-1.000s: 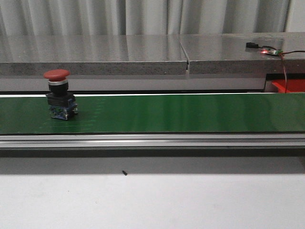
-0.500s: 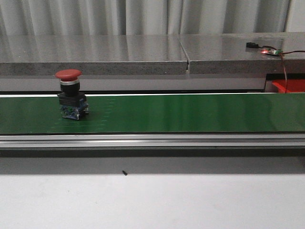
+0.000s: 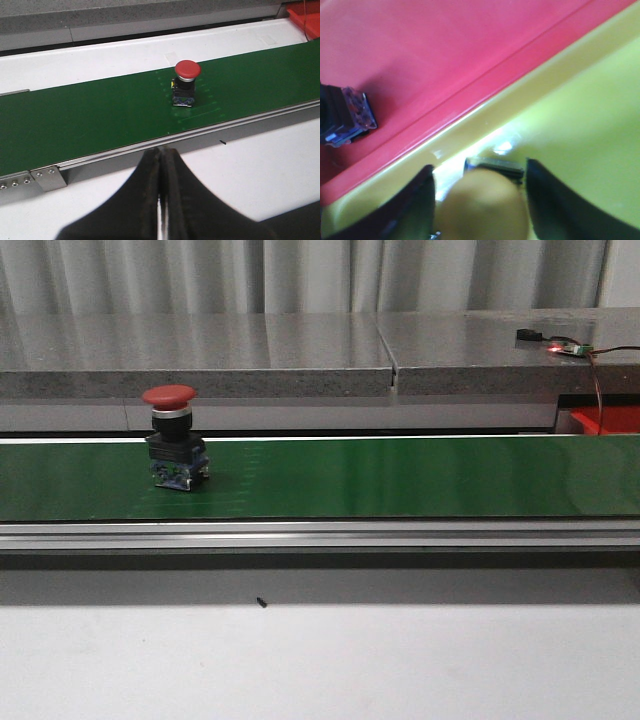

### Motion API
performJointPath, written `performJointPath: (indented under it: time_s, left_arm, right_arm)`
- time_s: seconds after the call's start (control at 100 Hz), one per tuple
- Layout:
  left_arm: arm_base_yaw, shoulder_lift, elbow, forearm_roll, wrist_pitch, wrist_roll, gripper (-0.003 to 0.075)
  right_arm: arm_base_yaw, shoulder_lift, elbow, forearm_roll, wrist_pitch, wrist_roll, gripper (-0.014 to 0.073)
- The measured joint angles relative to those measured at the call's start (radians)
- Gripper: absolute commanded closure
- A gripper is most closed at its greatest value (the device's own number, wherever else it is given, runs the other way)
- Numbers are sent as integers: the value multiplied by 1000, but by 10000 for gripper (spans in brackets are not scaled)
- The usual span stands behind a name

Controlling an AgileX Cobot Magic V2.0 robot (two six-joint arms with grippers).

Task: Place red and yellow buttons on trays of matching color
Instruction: 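Carry the yellow button into the yellow tray and release it, then move the right gripper back to the red button and grasp it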

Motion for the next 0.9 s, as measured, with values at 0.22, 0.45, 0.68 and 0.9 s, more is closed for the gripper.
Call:
performJointPath:
  time_s: [0.22, 0.45, 0.68, 0.9]
  left_arm:
    - [0, 0, 0, 0, 0, 0, 739]
    - [0, 0, 0, 1, 0, 0, 739]
    - [0, 0, 0, 1, 0, 0, 739]
    - [0, 0, 0, 1, 0, 0, 739]
  right_arm:
    - [0, 5, 0, 0, 10, -6, -41]
    - [0, -43, 0, -2, 10, -10, -41]
    - [6, -146, 0, -2, 6, -14, -41]
    - [75, -257, 0, -5, 6, -58, -41]
